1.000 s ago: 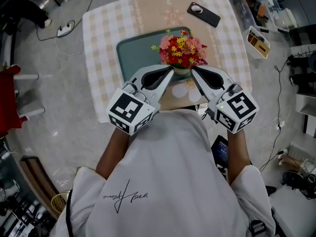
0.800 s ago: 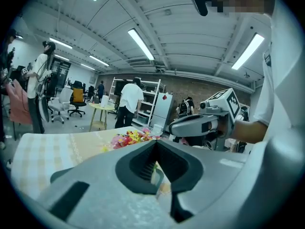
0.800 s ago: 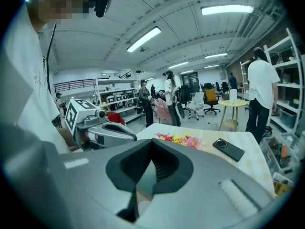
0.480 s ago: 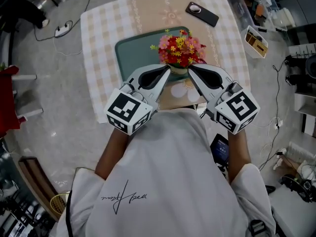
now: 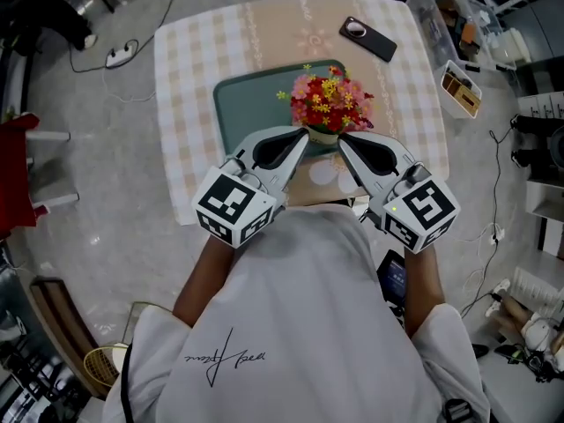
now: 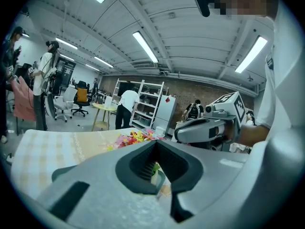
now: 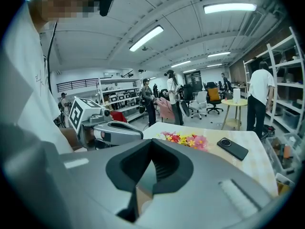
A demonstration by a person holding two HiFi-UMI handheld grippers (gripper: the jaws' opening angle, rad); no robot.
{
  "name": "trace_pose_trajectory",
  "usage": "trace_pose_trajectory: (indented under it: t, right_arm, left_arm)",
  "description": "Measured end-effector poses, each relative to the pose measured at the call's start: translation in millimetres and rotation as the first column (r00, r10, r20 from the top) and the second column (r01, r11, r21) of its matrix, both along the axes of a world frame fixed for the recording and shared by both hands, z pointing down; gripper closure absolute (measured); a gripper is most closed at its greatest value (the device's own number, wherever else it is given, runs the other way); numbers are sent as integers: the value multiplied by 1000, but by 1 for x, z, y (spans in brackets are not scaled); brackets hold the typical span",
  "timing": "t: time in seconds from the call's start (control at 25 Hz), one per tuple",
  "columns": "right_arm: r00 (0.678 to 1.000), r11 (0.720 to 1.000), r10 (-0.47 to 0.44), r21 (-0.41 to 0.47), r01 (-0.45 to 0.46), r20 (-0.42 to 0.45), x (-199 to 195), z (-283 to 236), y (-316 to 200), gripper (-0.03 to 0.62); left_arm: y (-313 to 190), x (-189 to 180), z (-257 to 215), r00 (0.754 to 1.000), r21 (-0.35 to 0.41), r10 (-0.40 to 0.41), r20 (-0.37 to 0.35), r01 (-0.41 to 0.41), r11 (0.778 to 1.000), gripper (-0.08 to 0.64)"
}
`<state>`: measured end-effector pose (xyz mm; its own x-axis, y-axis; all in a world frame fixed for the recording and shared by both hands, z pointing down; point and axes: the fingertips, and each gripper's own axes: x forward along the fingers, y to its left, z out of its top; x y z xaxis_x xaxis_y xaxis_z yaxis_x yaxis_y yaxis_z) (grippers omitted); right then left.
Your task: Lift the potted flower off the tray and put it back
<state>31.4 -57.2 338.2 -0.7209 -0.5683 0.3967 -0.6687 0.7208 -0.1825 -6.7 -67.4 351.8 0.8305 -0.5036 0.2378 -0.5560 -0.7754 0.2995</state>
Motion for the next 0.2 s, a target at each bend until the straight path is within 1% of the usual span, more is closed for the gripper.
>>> trace_pose_trajectory:
  t: [0.2]
  right_arm:
    - [1000,1000,11,-8,-11,-1,1,0,0,588]
  left_arm:
    - [1,0,-4,1000,-7,-3,-25,3,1000,563]
